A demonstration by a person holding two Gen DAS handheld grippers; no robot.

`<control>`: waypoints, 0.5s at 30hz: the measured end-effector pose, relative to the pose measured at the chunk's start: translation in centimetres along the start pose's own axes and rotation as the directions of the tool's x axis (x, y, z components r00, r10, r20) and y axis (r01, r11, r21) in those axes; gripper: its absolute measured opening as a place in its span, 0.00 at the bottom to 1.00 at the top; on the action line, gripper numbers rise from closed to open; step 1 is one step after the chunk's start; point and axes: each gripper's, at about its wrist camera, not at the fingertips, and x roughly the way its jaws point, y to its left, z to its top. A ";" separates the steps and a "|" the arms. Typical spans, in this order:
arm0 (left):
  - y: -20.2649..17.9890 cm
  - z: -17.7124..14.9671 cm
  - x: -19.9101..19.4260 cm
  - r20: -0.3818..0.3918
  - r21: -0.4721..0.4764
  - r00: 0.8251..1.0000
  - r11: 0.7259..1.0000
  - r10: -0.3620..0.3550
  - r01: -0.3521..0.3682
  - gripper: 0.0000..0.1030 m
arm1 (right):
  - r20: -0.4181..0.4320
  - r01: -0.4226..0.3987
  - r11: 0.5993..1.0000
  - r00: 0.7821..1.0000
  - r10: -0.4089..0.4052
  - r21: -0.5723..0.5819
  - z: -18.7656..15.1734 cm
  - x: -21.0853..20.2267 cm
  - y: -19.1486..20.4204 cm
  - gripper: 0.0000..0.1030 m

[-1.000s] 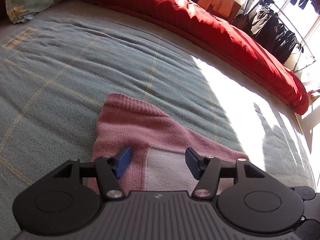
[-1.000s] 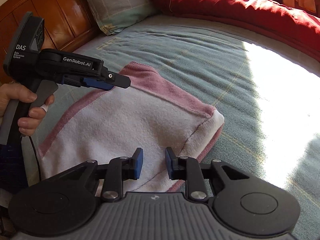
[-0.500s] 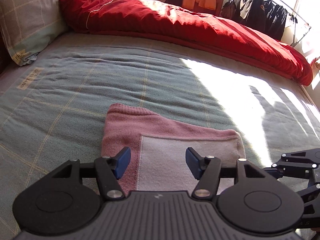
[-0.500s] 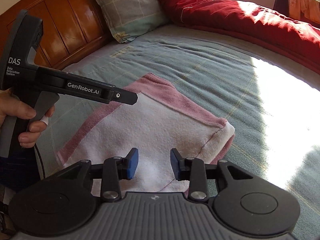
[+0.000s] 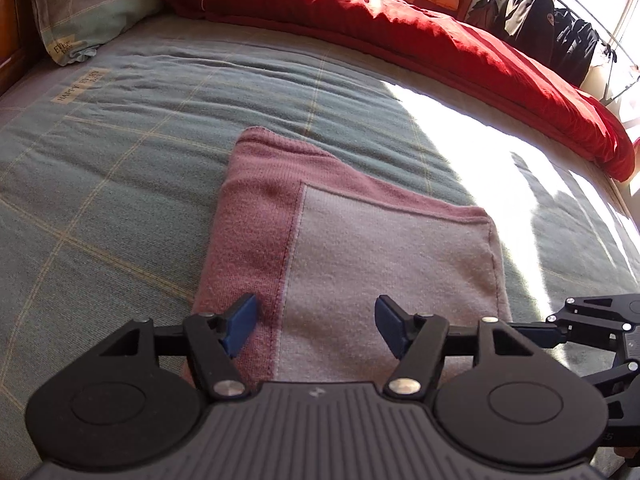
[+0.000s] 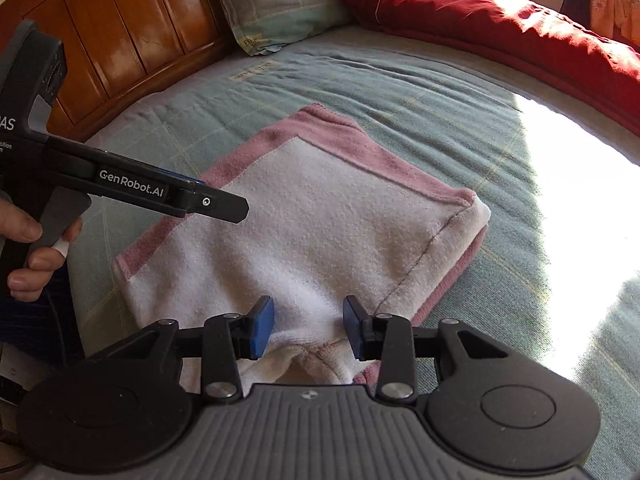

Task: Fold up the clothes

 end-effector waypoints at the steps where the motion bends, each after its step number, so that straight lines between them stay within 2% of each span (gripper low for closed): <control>1: 0.0 0.1 -0.2 0.000 -0.004 1.000 1.000 0.001 -0.001 0.63 | 0.006 -0.001 1.000 1.000 0.001 -0.001 0.1 -0.4 0.2 0.41; 3: -0.2 0.3 -1.1 0.025 -0.006 1.000 1.000 -0.008 0.008 0.63 | 0.021 -0.027 1.000 0.999 0.027 -0.016 0.2 -1.4 0.8 0.41; 6: -0.5 0.3 -2.2 0.050 -0.005 0.997 0.999 -0.051 0.051 0.64 | 0.020 -0.137 0.987 0.990 0.139 -0.083 -0.2 -2.3 2.6 0.41; 7: -0.6 0.2 -2.2 0.047 -0.006 0.997 0.998 -0.067 0.067 0.64 | -0.003 -0.161 0.982 0.987 0.162 -0.099 -0.7 -2.1 3.1 0.41; 9: -0.7 -0.3 -1.4 0.013 0.011 0.999 0.999 -0.033 0.033 0.64 | -0.057 -0.203 0.971 0.979 0.197 -0.126 -1.8 -1.5 4.1 0.41; 11: -0.4 -0.8 -0.2 -0.015 0.008 1.000 1.000 -0.004 0.004 0.64 | -0.085 -0.190 0.974 0.980 0.180 -0.123 -2.8 -1.0 4.1 0.42; 13: -0.1 -1.1 -0.1 -0.005 -0.005 1.000 1.000 -0.013 0.013 0.64 | -0.111 -0.171 0.978 0.981 0.158 -0.118 -3.8 -0.5 4.1 0.42; 15: -0.5 -1.1 -1.4 0.016 0.004 1.000 1.000 -0.007 0.007 0.64 | -0.094 -0.193 0.978 0.978 0.185 -0.080 -3.8 -1.5 3.7 0.42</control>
